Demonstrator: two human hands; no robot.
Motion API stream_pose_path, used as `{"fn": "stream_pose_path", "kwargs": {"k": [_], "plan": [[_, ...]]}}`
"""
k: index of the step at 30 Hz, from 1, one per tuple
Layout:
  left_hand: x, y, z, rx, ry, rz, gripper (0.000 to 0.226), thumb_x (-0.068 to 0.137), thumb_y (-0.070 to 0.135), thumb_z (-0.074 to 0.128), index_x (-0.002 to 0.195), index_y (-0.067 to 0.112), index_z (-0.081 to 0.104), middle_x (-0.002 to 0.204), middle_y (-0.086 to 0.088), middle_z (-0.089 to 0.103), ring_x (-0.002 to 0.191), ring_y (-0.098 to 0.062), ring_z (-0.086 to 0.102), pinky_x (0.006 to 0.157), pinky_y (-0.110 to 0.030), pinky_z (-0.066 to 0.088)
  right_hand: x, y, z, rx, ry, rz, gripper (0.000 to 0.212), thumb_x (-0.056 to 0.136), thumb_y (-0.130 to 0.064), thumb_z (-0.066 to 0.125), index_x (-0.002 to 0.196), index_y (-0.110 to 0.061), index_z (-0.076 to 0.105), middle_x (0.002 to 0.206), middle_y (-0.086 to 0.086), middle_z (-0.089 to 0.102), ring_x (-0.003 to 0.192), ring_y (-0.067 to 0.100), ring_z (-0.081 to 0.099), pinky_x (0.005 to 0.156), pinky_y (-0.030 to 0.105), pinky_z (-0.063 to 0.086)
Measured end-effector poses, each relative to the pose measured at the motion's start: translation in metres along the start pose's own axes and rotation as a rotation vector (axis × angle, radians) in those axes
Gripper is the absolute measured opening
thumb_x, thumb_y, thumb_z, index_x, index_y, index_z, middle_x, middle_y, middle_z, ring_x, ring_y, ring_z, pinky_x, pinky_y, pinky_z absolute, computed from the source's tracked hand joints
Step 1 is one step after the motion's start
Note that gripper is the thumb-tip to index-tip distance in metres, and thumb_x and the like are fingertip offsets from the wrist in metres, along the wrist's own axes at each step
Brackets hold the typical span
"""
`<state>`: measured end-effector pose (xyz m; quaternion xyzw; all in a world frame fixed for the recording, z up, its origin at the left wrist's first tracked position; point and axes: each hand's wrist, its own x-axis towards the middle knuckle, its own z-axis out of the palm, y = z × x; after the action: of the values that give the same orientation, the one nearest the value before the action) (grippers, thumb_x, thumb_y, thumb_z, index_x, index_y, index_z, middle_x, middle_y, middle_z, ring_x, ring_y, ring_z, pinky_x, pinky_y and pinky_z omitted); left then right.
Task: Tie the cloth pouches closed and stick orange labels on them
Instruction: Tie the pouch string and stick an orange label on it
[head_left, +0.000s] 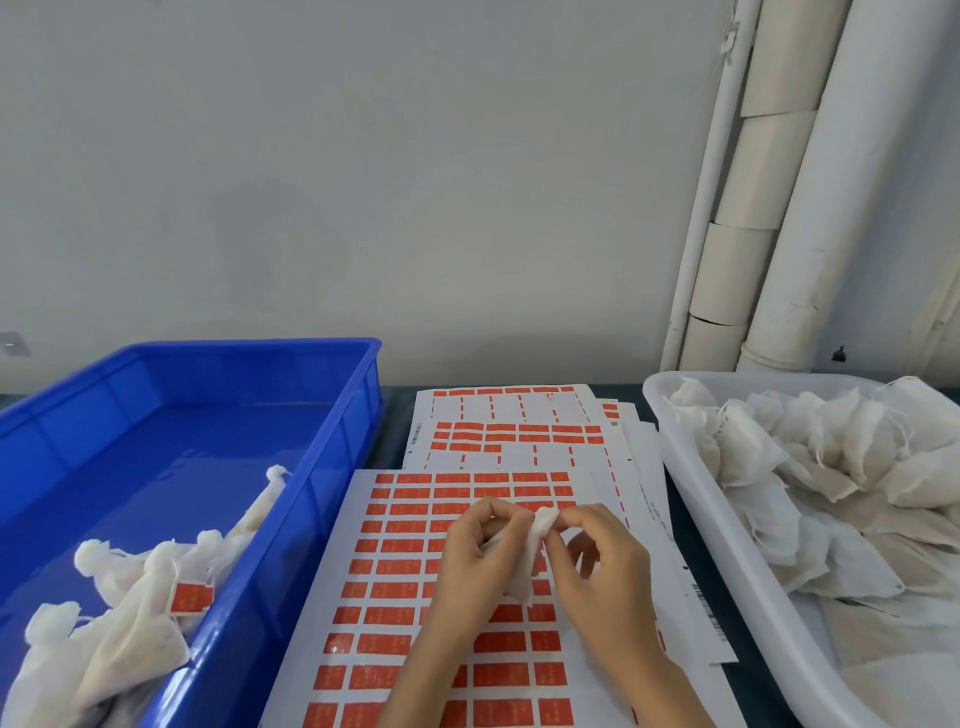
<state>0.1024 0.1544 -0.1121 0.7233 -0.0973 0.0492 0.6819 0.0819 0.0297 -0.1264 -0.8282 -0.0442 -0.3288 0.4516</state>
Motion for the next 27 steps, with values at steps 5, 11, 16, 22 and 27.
{"fn": "stream_pose_path", "kwargs": {"k": [5,11,16,22,27], "plan": [[0.005,-0.005,-0.006,-0.004,0.094,-0.027,0.005,0.090,0.028,0.063,0.090,0.026,0.067,0.083,0.011,0.069,0.079,-0.010,0.066,0.066,-0.018,0.053,0.004,0.000,-0.003,0.053,0.008,0.079,0.025,0.086,-0.017,0.068,0.084,-0.038,0.054,0.090,-0.025,0.059,0.090,-0.008,0.057,0.066,0.003,0.046],[0.008,-0.003,-0.012,-0.017,0.226,-0.079,0.008,0.088,0.030,0.063,0.096,0.031,0.065,0.090,0.019,0.066,0.083,-0.007,0.066,0.057,-0.011,0.049,0.011,0.007,-0.011,0.037,0.146,0.165,0.011,0.089,-0.020,0.063,0.087,-0.029,0.058,0.086,-0.022,0.061,0.073,0.009,0.062,0.061,0.010,0.044],[0.007,0.003,-0.011,-0.037,0.144,-0.090,0.009,0.090,0.028,0.061,0.093,0.033,0.066,0.093,0.018,0.067,0.083,-0.008,0.067,0.058,-0.011,0.049,0.012,0.006,-0.015,0.110,0.196,0.256,0.012,0.090,-0.020,0.062,0.086,-0.030,0.058,0.086,-0.022,0.060,0.078,0.005,0.061,0.063,0.010,0.040],[0.004,0.004,-0.011,-0.023,0.072,-0.068,0.014,0.089,0.033,0.057,0.098,0.030,0.067,0.098,0.011,0.068,0.088,-0.016,0.066,0.064,-0.015,0.051,0.014,0.002,-0.019,0.157,0.211,0.287,0.020,0.091,-0.021,0.062,0.082,-0.036,0.055,0.086,-0.023,0.061,0.078,0.003,0.061,0.063,0.008,0.039],[0.001,0.006,-0.008,-0.016,-0.059,-0.070,0.028,0.080,0.042,0.061,0.099,0.023,0.069,0.086,0.004,0.070,0.076,-0.015,0.068,0.063,-0.017,0.052,0.014,0.001,-0.018,0.170,0.205,0.265,0.016,0.091,-0.022,0.061,0.083,-0.035,0.056,0.086,-0.020,0.063,0.076,0.009,0.063,0.063,0.011,0.043]]}}
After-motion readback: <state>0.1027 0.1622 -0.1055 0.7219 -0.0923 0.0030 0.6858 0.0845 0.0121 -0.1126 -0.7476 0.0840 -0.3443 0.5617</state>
